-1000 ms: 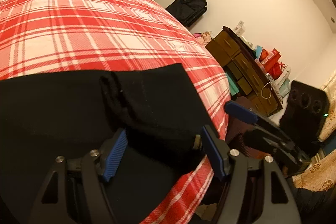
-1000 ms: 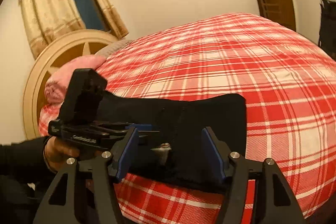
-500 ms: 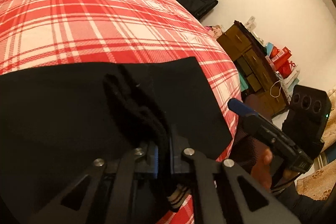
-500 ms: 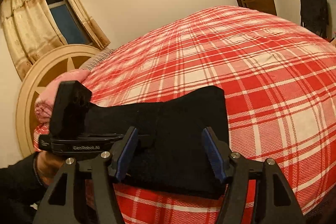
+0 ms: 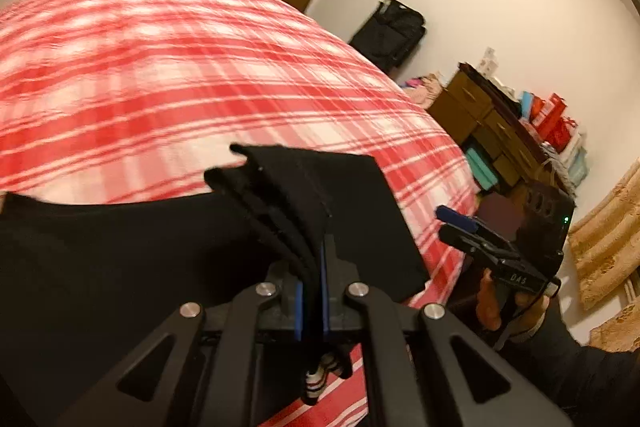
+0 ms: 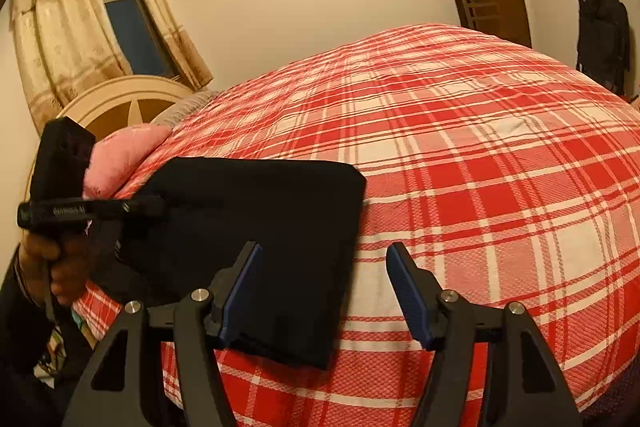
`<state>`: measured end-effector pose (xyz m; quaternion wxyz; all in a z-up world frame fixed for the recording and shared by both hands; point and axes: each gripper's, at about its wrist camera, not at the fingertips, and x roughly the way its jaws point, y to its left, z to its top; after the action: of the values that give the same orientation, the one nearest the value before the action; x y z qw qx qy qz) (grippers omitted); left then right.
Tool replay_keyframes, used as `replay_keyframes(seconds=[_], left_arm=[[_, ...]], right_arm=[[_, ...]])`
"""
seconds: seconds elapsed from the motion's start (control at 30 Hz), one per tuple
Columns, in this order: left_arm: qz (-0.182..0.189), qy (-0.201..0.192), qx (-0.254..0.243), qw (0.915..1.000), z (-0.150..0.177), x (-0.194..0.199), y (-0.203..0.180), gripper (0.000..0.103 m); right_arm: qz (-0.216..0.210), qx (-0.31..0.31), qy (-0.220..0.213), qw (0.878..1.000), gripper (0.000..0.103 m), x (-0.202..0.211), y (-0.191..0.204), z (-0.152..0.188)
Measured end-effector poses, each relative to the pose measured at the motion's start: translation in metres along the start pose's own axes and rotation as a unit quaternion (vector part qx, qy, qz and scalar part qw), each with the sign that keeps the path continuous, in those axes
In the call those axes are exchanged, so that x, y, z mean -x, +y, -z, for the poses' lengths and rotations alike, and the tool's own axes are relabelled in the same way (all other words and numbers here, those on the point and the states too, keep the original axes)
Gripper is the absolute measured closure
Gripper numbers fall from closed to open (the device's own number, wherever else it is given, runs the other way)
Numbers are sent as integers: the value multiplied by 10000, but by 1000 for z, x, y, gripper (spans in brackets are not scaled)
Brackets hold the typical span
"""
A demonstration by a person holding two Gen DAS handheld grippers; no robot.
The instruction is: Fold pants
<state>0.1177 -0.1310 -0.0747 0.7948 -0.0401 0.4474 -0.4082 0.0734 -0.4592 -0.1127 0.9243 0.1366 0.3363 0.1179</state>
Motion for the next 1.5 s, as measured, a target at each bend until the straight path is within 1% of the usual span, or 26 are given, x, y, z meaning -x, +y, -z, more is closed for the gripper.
replay_keyframes(seconds=[0.1,0.2,0.3,0.37,0.47,0.6,0.7,0.73,0.77,0.8,0.87,0.9,0.97,1.0,1.03,1.07,1.1,1.13,1.17,1.2,1.27,1.3,1.4,1.43,1.47,1.5], left_arm=[[-237,-79,7,9997,7,25,15,97],[-445,-142,-25,9989,14,41,27,97],[-514,-148,9,9986,22,47,36,97],[-577,-174,-6,9982,27,52,42,97],[-562,-237,61,9981,31,57,51,97],[-778,-199,-6,9968,37,50,65,97],[-856,40,91,9963,46,34,81,97],[-995,112,99,9949,51,26,86,97],[-1049,152,121,9943,55,22,90,95],[-1059,172,163,9941,59,19,94,93],[-1215,153,239,9922,64,15,98,80],[-1254,112,250,9917,64,17,99,77],[-1258,74,152,9919,63,20,96,63],[-1310,44,64,9914,62,23,94,59],[-1404,-27,-6,9901,60,27,92,51],[-1468,-98,-34,9891,58,30,93,48],[-1519,-179,-30,9882,55,35,94,48],[-1513,-288,58,9880,52,39,97,47],[-1486,-390,204,9879,47,42,101,44],[-1490,-418,279,9876,44,40,103,43],[-1681,-379,305,9846,36,29,108,43],[-1873,-266,284,9815,35,20,109,43],[-2127,32,281,9767,37,-2,117,40],[-2184,-37,213,9756,39,-2,117,36],[-2254,-78,142,9741,40,-3,115,33],[-2317,-85,109,9727,40,-2,114,33]], right_arm=[[-51,192,22,9998,37,-2,11,3],[-146,395,41,9991,37,-3,23,6],[-295,654,129,9973,37,-6,39,12],[-317,810,195,9960,37,-9,48,15],[-331,1049,291,9935,37,-13,61,21],[-448,1183,389,9912,37,-18,70,26],[-505,1269,538,9892,37,-24,74,31],[-508,1317,600,9882,37,-27,76,33],[-496,1365,665,9872,37,-29,77,35],[-483,1403,708,9864,37,-30,78,37],[-453,1509,833,9840,37,-34,82,42],[-416,1576,875,9827,37,-36,84,44],[-350,1687,863,9813,37,-36,87,46],[-335,1701,847,9812,37,-36,87,46],[-318,1700,812,9816,37,-35,88,45],[-314,1688,769,9821,37,-33,88,44],[-317,1647,686,9834,37,-31,88,41],[-325,1598,624,9846,37,-30,87,39],[-376,1523,551,9861,37,-28,87,35],[-419,1484,525,9866,37,-28,88,33],[-468,1459,508,9869,37,-32,91,28],[-469,1482,504,9866,37,-34,93,28],[-495,1626,667,9832,37,-43,101,33],[-459,1673,779,9818,37,-46,102,36],[-337,1753,917,9796,37,-52,103,40],[-254,1811,959,9785,37,-55,104,43]])
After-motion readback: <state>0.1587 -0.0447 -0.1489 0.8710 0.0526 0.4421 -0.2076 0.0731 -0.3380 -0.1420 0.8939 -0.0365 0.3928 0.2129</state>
